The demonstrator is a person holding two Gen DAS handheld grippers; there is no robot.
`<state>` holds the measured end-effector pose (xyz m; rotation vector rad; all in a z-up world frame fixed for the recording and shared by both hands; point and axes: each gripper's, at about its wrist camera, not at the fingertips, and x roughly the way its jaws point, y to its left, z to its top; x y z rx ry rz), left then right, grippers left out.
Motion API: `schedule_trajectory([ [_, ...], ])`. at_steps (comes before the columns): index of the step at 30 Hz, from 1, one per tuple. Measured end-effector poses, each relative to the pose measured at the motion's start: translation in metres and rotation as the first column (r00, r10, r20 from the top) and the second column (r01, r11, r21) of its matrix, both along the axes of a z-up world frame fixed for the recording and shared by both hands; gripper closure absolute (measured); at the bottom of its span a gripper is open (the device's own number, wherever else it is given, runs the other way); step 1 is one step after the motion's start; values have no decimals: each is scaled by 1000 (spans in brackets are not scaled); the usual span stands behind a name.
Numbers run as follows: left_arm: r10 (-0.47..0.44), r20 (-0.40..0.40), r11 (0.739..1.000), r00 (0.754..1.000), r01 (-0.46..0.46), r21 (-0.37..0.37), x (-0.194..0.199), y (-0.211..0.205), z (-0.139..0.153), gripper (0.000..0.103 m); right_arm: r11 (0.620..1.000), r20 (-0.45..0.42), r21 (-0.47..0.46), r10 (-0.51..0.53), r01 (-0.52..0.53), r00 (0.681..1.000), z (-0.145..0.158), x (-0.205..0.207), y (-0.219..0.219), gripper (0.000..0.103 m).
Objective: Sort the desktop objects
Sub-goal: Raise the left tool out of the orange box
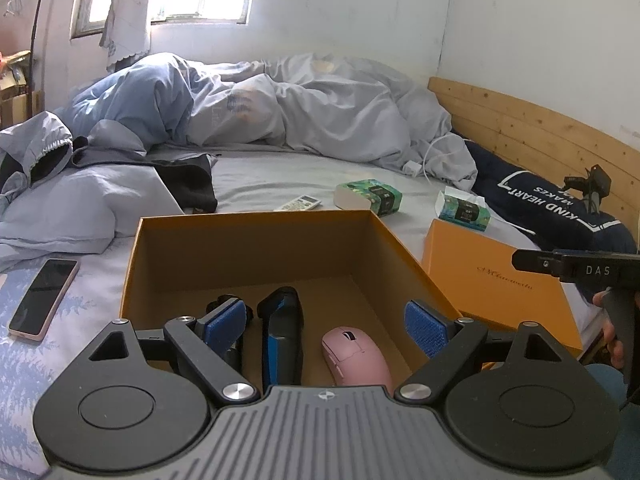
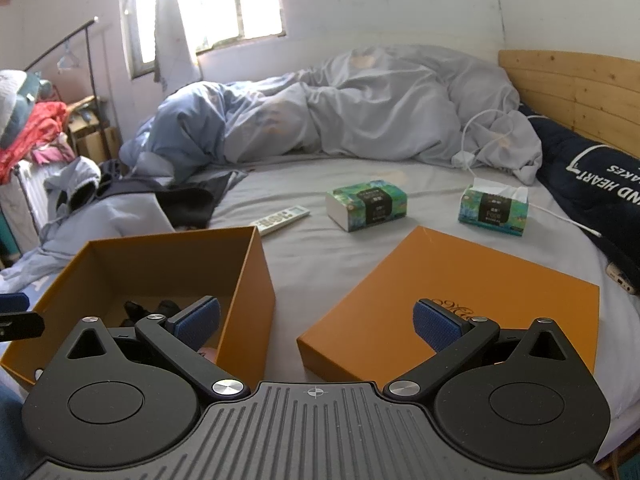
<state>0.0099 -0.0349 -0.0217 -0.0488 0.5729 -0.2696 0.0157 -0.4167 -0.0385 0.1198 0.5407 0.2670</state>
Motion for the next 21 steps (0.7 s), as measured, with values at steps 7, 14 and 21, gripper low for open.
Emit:
schedule_trajectory([
  [7,6,-1,1000,1000,-6,-4,-2,-3,0,11,1000,-2,-3,-10,10,1000,-1,1,0,0],
  [14,4,-6,1000,1000,-4,-14,-1,-4,-1,11,1000,-4,-7,-21,20,1000,-1,1,-1,0],
  [21,9,7,1000,1000,-9,-23,-2,-2,1,11,999,-7,0,-44,44,999,-2,4,-5,0],
])
